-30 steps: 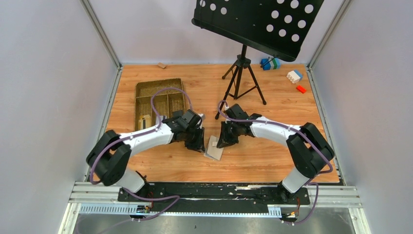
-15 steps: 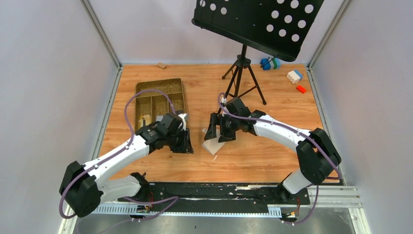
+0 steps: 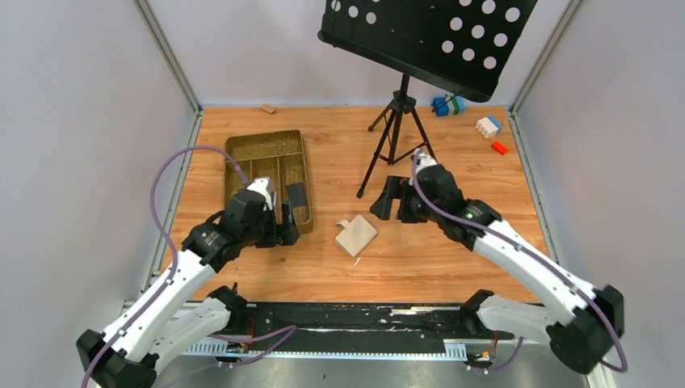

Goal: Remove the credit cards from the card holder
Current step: Reset both arms

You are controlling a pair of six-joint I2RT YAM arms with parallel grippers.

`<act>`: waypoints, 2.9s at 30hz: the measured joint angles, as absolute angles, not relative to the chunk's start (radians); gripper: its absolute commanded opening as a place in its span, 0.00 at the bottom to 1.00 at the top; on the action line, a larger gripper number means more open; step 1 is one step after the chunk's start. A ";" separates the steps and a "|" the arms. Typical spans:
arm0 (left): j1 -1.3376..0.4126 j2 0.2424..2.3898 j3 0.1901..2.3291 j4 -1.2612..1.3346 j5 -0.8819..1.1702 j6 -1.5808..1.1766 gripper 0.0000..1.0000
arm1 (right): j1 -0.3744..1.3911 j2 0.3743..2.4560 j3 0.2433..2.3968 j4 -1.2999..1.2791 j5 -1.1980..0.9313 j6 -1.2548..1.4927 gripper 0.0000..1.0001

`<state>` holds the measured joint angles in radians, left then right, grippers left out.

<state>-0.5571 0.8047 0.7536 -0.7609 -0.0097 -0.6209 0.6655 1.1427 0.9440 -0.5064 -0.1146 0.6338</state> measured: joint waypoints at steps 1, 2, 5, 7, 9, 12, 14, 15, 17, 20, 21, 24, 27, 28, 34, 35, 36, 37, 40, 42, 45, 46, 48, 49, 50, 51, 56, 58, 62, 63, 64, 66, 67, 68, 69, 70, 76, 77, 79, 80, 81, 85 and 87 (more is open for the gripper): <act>-0.556 0.796 0.757 -0.775 -0.039 -0.615 1.00 | 0.664 1.102 0.927 -0.513 -0.073 0.623 0.86; -0.556 0.785 0.761 -0.785 -0.070 -0.605 1.00 | 0.664 1.052 0.904 -0.518 -0.026 0.609 0.86; -0.556 0.745 0.767 -0.796 -0.155 -0.572 1.00 | 0.662 0.892 0.829 -0.526 0.110 0.551 0.86; -0.556 0.706 0.767 -0.793 -0.219 -0.551 1.00 | 0.662 0.802 0.784 -0.518 0.186 0.513 0.86; -0.556 0.650 0.756 -0.765 -0.283 -0.530 1.00 | 0.662 0.707 0.730 -0.509 0.272 0.471 0.87; -0.556 0.556 0.704 -0.690 -0.359 -0.486 1.00 | 0.659 0.614 0.683 -0.502 0.360 0.413 0.91; -0.556 0.506 0.665 -0.638 -0.417 -0.457 1.00 | 0.658 0.581 0.669 -0.498 0.417 0.380 0.92; -0.556 0.497 0.645 -0.611 -0.449 -0.440 1.00 | 0.656 0.575 0.667 -0.497 0.446 0.366 0.92; -0.556 0.505 0.601 -0.550 -0.505 -0.402 1.00 | 0.636 0.579 0.661 -0.482 0.483 0.336 0.92; -0.546 0.567 0.545 -0.478 -0.570 -0.331 1.00 | 0.529 0.611 0.624 -0.434 0.488 0.300 0.92; -0.533 0.606 0.535 -0.455 -0.582 -0.313 1.00 | 0.484 0.625 0.609 -0.419 0.480 0.294 0.92; -0.437 0.741 0.520 -0.376 -0.583 -0.276 1.00 | 0.284 0.690 0.561 -0.366 0.414 0.282 0.92; -0.343 0.834 0.492 -0.292 -0.567 -0.253 1.00 | 0.201 0.753 0.514 -0.292 0.423 0.233 0.93; -0.316 0.856 0.478 -0.258 -0.564 -0.244 1.00 | 0.199 0.774 0.498 -0.258 0.428 0.208 0.94; -0.243 0.975 0.413 -0.075 -0.555 -0.181 1.00 | 0.192 0.855 0.377 -0.014 0.411 0.062 0.95; -0.239 0.989 0.404 -0.049 -0.554 -0.171 1.00 | 0.192 0.867 0.366 0.012 0.410 0.043 0.95; -0.236 0.998 0.392 -0.018 -0.552 -0.163 1.00 | 0.187 0.888 0.354 0.053 0.404 0.021 0.95; -0.234 1.002 0.377 0.014 -0.550 -0.153 1.00 | 0.181 0.905 0.345 0.088 0.397 0.008 0.95; -0.228 1.002 0.321 0.125 -0.535 -0.134 1.00 | 0.150 0.962 0.315 0.220 0.362 -0.010 0.94; -0.220 1.004 0.293 0.191 -0.529 -0.124 1.00 | 0.128 1.014 0.292 0.314 0.338 -0.010 0.94; -0.210 1.034 0.288 0.262 -0.516 -0.107 1.00 | 0.108 1.119 0.265 0.448 0.307 -0.010 0.94; -0.206 1.049 0.288 0.290 -0.510 -0.098 1.00 | 0.106 1.147 0.261 0.480 0.300 -0.014 0.92; -0.199 1.077 0.288 0.342 -0.493 -0.078 1.00 | 0.100 1.191 0.261 0.541 0.277 -0.031 0.89; -0.193 1.091 0.288 0.371 -0.478 -0.068 1.00 | 0.094 1.208 0.261 0.572 0.257 -0.043 0.89; -0.185 1.106 0.288 0.400 -0.464 -0.060 1.00 | 0.087 1.222 0.261 0.597 0.240 -0.051 0.88; -0.176 1.122 0.288 0.427 -0.448 -0.051 1.00 | 0.073 1.244 0.261 0.639 0.212 -0.059 0.88; -0.151 1.218 0.299 0.523 -0.363 -0.005 1.00 | 0.036 1.378 0.258 0.793 0.154 -0.078 1.00; -0.148 1.260 0.315 0.551 -0.327 0.019 1.00 | 0.036 1.389 0.253 0.809 0.148 -0.083 1.00; -0.133 1.325 0.295 0.706 -0.255 0.051 1.00 | 0.036 1.389 0.249 0.850 0.149 -0.082 1.00; -0.124 1.329 0.284 0.732 -0.242 0.052 1.00 | 0.036 1.389 0.249 0.858 0.149 -0.082 1.00; -0.119 1.331 0.274 0.749 -0.236 0.053 1.00 | 0.036 1.389 0.249 0.862 0.149 -0.082 1.00; -0.110 1.332 0.260 0.789 -0.224 0.054 1.00 | 0.036 1.389 0.248 0.871 0.150 -0.082 1.00; -0.110 1.332 0.257 0.809 -0.218 0.055 1.00 | 0.036 1.389 0.248 0.875 0.151 -0.082 1.00; -0.110 1.332 0.257 0.817 -0.216 0.055 1.00 | 0.036 1.389 0.248 0.877 0.151 -0.082 1.00; -0.110 1.332 0.249 0.847 -0.207 0.056 1.00 | 0.036 1.389 0.248 0.879 0.150 -0.082 1.00; -0.110 1.333 0.234 0.883 -0.199 0.059 1.00 | 0.036 1.389 0.248 0.880 0.145 -0.084 1.00; -0.125 1.359 0.155 1.005 -0.193 0.076 1.00 | 0.036 1.389 0.248 0.880 0.117 -0.099 1.00; -0.125 1.361 0.155 1.014 -0.193 0.077 1.00 | 0.036 1.389 0.248 0.880 0.115 -0.100 1.00; -0.125 1.361 0.156 1.027 -0.194 0.078 1.00 | 0.036 1.389 0.248 0.880 0.112 -0.100 1.00; -0.125 1.361 0.156 1.033 -0.196 0.078 1.00 | 0.036 1.389 0.248 0.880 0.111 -0.100 1.00; -0.125 1.361 0.156 1.037 -0.196 0.078 1.00 | 0.036 1.389 0.248 0.880 0.110 -0.101 1.00; -0.125 1.361 0.156 1.040 -0.199 0.078 1.00 | 0.036 1.389 0.248 0.880 0.110 -0.102 1.00; -0.125 1.361 0.156 1.040 -0.200 0.078 1.00 | 0.036 1.389 0.248 0.880 0.110 -0.103 1.00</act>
